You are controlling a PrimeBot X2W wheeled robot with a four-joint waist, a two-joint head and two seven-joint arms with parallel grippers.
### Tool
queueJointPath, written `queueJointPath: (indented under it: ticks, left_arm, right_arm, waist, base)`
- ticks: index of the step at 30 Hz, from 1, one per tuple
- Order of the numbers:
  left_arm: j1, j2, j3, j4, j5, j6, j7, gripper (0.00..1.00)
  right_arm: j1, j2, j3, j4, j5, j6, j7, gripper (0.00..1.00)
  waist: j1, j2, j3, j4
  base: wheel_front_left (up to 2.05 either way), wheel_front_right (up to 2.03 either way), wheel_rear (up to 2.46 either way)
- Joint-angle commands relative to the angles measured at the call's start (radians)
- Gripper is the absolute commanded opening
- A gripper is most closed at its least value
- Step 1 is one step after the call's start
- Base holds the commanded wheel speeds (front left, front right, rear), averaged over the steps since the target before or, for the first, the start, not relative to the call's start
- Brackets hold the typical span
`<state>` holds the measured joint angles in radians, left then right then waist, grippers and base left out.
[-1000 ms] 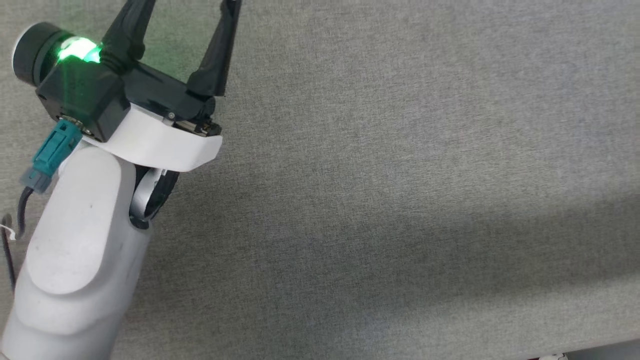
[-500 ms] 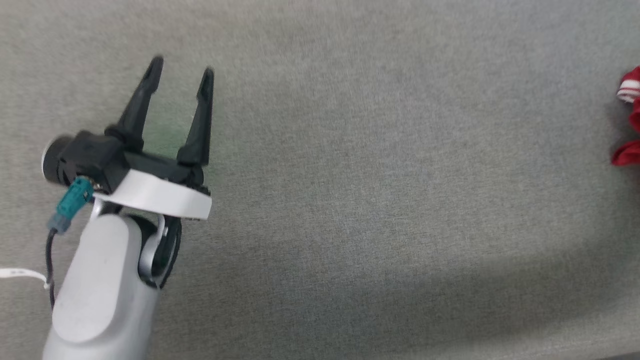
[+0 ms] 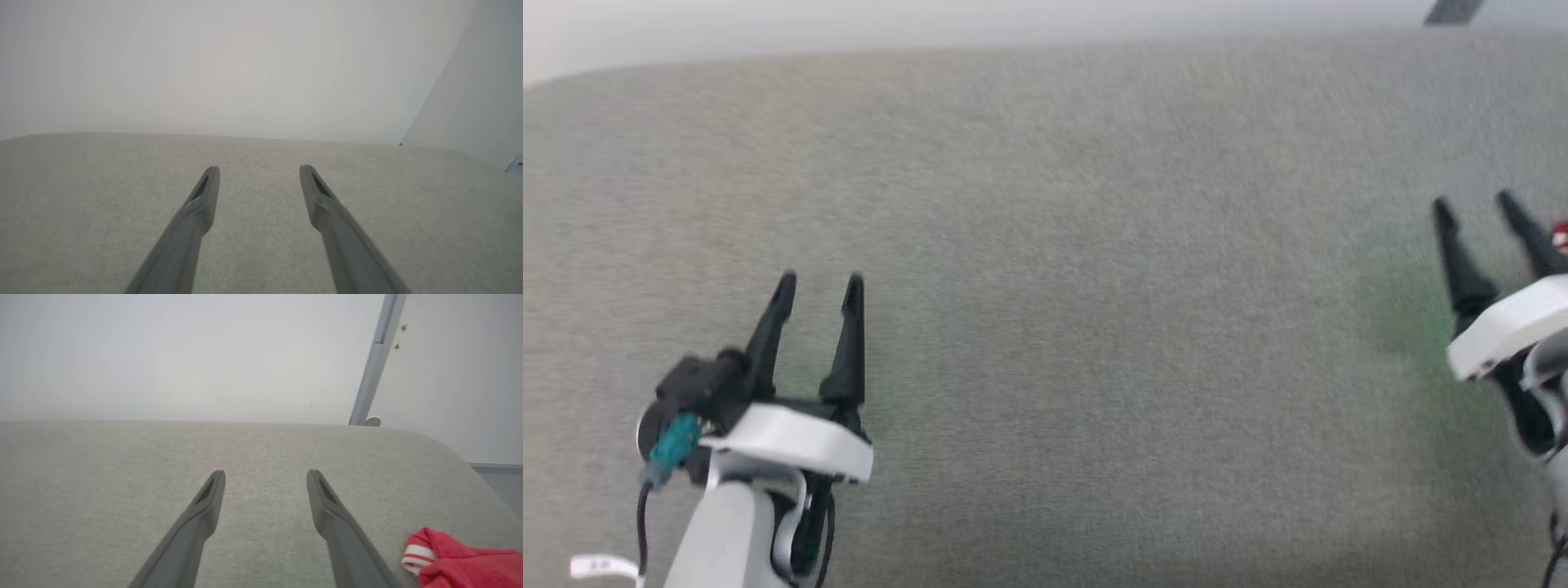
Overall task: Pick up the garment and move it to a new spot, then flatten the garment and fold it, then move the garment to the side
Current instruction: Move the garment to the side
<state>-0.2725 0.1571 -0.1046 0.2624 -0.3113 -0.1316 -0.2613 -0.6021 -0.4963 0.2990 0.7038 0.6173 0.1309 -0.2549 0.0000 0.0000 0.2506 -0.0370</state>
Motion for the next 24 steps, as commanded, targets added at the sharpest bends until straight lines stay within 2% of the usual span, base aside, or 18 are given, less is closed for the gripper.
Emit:
queueJointPath:
  ticks: [1, 5, 12, 24]
  left_arm:
    - [0.023, -0.005, 0.008, 0.001, -0.005, 0.002, -0.005, 1.0]
    - [0.076, -0.014, 0.036, 0.007, -0.008, 0.002, -0.005, 1.0]
    - [0.169, -0.023, 0.074, -0.007, -0.004, 0.002, -0.005, 1.0]
    - [0.307, -0.036, 0.093, -0.097, 0.01, 0.002, -0.005, 1.0]
  right_arm:
    - [0.024, 0.009, 0.006, -0.015, -0.011, 0.0, -0.008, 1.0]
    - [0.089, 0.045, -0.015, -0.068, -0.032, 0.0, -0.01, 1.0]
    - [0.22, 0.106, -0.135, -0.169, -0.09, 0.0, -0.01, 1.0]
    - [0.427, 0.158, -0.264, -0.325, -0.173, 0.0, -0.011, 1.0]
  waist:
    - [0.0, 0.0, -0.048, 0.043]
    - [0.0, 0.0, -0.088, 0.074]
    - [0.0, 0.0, -0.16, 0.108]
    - [0.0, 0.0, -0.23, 0.125]
  base:
    - [0.0, 0.0, 0.0]
    - [0.0, 0.0, 0.0]
    - [0.0, 0.0, 0.0]
    - [0.0, 0.0, 0.0]
